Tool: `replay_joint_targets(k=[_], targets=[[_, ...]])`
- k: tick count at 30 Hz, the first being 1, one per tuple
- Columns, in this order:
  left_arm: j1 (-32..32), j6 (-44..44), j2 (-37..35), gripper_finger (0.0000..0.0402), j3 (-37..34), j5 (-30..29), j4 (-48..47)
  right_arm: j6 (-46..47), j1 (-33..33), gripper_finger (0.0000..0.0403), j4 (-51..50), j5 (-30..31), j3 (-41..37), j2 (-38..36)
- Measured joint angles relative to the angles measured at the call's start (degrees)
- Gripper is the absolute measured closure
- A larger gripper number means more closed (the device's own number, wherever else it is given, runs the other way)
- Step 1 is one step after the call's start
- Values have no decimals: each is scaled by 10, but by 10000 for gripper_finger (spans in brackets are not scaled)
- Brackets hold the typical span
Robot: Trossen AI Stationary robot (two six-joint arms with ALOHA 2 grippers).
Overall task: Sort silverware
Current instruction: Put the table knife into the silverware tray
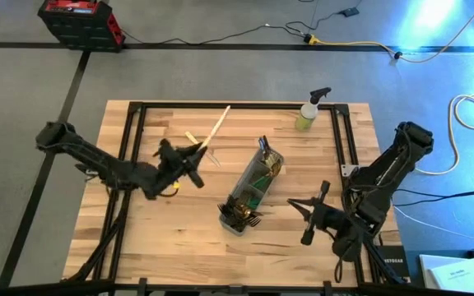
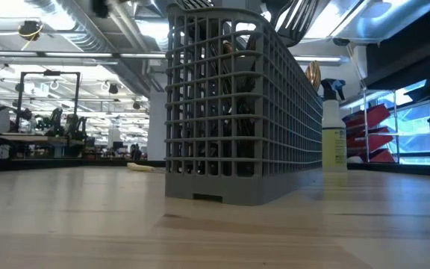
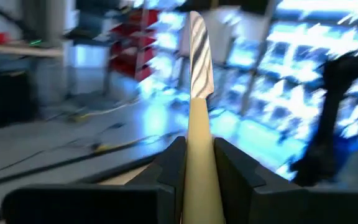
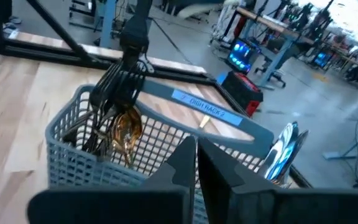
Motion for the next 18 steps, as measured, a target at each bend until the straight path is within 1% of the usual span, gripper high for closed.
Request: replay_joint_targets(k=[3, 5, 9, 12, 14, 16, 18], targets=[[52, 12, 13, 353, 0, 80, 64, 13, 2, 403, -12, -3, 0, 0], [90, -5, 20, 353, 1, 141, 90, 13, 2, 403, -14, 9, 0, 0], [156, -33, 59, 355, 40, 252, 84, 14, -10, 403, -20, 53, 0, 1], [184, -52, 114, 355, 96, 336, 82, 29, -28, 403, -37, 65, 0, -7], [195, -29, 155, 355, 147, 363, 60, 42, -49, 403, -62, 71, 0, -17], [206, -13, 201, 355, 207, 386, 23, 69, -70, 403, -114, 70, 0, -28], [216, 1, 247, 356, 265, 414, -6, 121, -83, 403, -196, 60, -1, -38]])
